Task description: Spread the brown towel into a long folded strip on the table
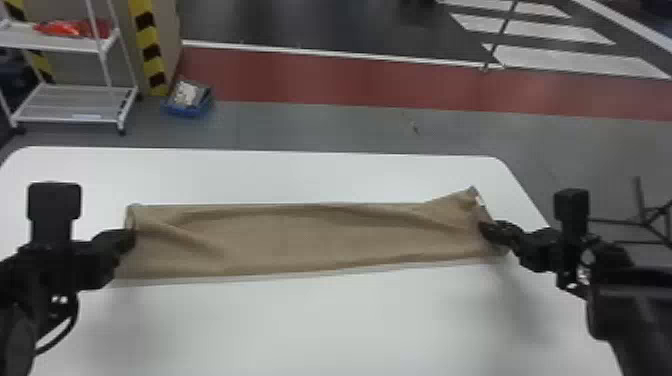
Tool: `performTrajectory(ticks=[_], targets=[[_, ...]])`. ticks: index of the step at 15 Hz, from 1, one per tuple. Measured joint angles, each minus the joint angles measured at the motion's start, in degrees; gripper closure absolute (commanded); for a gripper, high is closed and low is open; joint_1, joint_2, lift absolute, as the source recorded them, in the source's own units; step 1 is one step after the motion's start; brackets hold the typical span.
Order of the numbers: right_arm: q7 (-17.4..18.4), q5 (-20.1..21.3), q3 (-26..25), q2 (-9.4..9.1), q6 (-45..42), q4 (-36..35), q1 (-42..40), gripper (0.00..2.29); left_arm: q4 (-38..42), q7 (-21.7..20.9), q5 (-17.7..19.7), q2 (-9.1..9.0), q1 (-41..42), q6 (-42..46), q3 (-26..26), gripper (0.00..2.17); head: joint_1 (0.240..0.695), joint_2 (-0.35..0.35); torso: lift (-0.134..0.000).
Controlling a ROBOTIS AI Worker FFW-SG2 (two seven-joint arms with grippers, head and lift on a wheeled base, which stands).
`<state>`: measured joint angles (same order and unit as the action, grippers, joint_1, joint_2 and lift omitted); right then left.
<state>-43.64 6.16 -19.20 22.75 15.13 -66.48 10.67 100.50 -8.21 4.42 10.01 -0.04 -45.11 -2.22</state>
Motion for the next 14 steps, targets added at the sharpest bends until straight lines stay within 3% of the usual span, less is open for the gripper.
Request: performTrajectory(ticks=[8,10,11,12,14], targets=[[-2.91,0.13,-3.62,0.64,7.11,-10.4,-5.76,1.18,13.76,0.55,-4.33,0.22,6.55,-15.25,-3.34,1.71,0.695,-0.178,-0.119],[-2.82,0.75,-3.8,0.91,7.29,-10.42,-7.04,0.82,13.87,0.58,-4.6,0.23,6.85,-15.48,-3.19,1.69,0.695,-0.186,-0.119],[-2.45,1.03,-3.8,0.96,7.22,-10.42,-7.74,0.35,13.85,0.88,-4.69,0.24,7.01,-15.35,-2.99,1.58,0.695,-0.193,-0.119],[-2.23,1.07,-3.81,0.94,7.09,-10.46,-8.31,0.16,13.82,1.12,-4.71,0.22,7.11,-14.82,-2.78,1.54,0.695,-0.196,-0.119],[-1.78,0.75,-3.83,0.7,6.85,-10.82,-8.98,0.08,13.71,1.35,-4.66,0.02,7.17,-12.53,-2.42,1.2,0.695,-0.198,-0.119]])
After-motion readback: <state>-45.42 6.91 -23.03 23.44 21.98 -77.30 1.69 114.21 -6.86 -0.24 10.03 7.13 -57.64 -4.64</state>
